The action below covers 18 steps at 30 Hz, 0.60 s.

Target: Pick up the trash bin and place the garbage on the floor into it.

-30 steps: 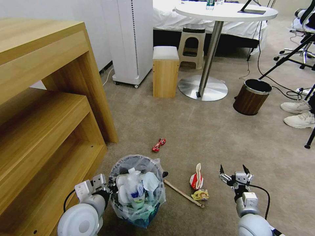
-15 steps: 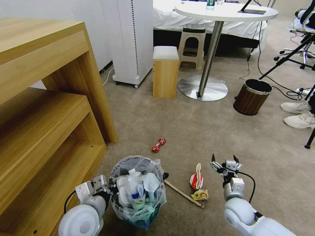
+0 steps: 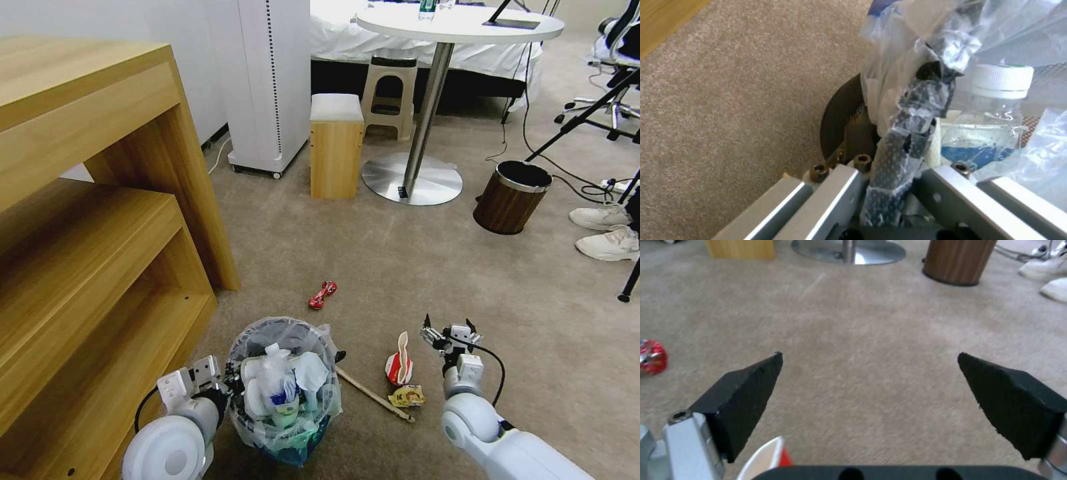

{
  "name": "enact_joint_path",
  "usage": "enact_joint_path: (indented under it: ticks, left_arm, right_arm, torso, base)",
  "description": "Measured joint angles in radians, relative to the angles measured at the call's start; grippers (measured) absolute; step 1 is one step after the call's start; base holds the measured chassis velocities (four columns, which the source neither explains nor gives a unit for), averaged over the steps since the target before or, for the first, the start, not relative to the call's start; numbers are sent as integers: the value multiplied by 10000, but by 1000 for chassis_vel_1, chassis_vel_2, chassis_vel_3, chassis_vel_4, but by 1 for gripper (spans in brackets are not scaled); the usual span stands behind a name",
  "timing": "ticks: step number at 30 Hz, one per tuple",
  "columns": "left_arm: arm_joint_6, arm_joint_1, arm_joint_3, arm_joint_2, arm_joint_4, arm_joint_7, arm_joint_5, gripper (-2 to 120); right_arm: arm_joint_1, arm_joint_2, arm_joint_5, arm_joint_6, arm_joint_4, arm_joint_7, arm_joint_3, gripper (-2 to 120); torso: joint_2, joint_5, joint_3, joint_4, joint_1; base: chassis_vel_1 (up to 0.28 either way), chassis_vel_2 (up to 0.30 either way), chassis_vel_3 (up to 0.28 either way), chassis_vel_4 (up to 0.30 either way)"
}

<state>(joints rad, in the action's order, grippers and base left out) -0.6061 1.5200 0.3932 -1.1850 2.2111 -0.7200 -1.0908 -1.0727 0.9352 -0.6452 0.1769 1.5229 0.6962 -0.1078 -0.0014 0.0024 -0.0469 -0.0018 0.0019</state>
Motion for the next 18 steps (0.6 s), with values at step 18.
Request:
enact_joint_path:
  ticks: [18]
  left_arm:
    - [4, -144, -52, 51, -140, -7, -52, 0]
  right_arm:
    - [-241, 21, -2167, -561, 1758, -24, -258, 100]
  torso:
    - [1, -3, 0, 1, 0]
  base:
    - [0, 0, 0, 0]
